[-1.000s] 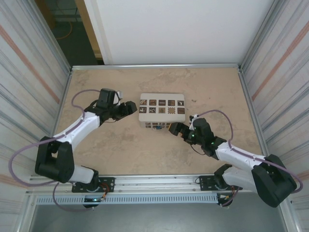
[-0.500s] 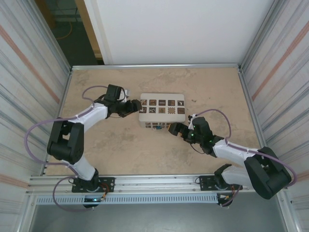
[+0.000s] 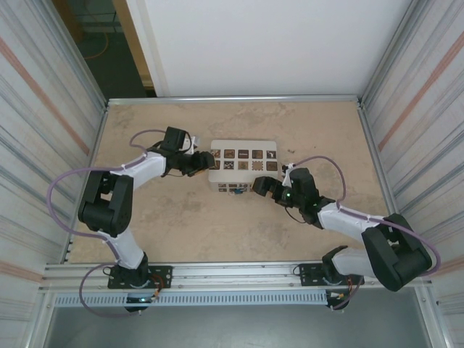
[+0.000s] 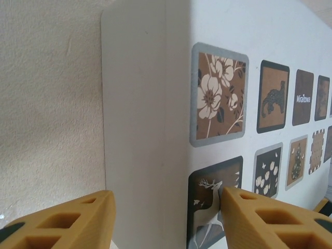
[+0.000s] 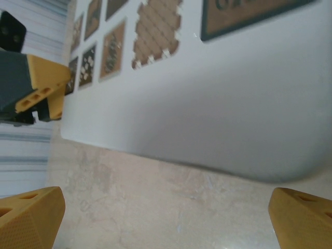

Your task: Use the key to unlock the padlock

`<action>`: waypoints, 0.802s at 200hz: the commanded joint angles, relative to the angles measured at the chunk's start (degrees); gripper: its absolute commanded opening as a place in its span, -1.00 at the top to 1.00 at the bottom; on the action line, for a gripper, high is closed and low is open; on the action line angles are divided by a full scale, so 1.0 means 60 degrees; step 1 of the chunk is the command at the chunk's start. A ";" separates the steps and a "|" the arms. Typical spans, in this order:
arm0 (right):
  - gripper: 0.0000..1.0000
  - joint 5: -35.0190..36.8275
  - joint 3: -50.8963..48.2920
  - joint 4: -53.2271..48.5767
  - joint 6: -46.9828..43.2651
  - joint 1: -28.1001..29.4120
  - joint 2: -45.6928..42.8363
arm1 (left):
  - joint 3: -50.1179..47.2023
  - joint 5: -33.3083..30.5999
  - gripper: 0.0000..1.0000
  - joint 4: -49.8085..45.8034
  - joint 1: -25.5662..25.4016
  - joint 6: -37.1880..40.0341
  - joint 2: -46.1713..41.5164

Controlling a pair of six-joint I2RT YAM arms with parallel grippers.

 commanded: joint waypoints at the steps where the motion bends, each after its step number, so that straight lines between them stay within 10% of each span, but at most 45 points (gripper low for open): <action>1: -0.98 -0.0362 0.0462 0.0237 -0.0629 -0.0130 0.0312 | -0.0549 -0.0480 -0.10 -0.0619 0.0017 0.0312 -0.0202; 160: -0.99 -0.1149 0.2484 0.0691 -0.2763 -0.0705 0.2654 | -0.2585 -0.0977 -0.08 -0.0650 0.0013 -0.0131 -0.1823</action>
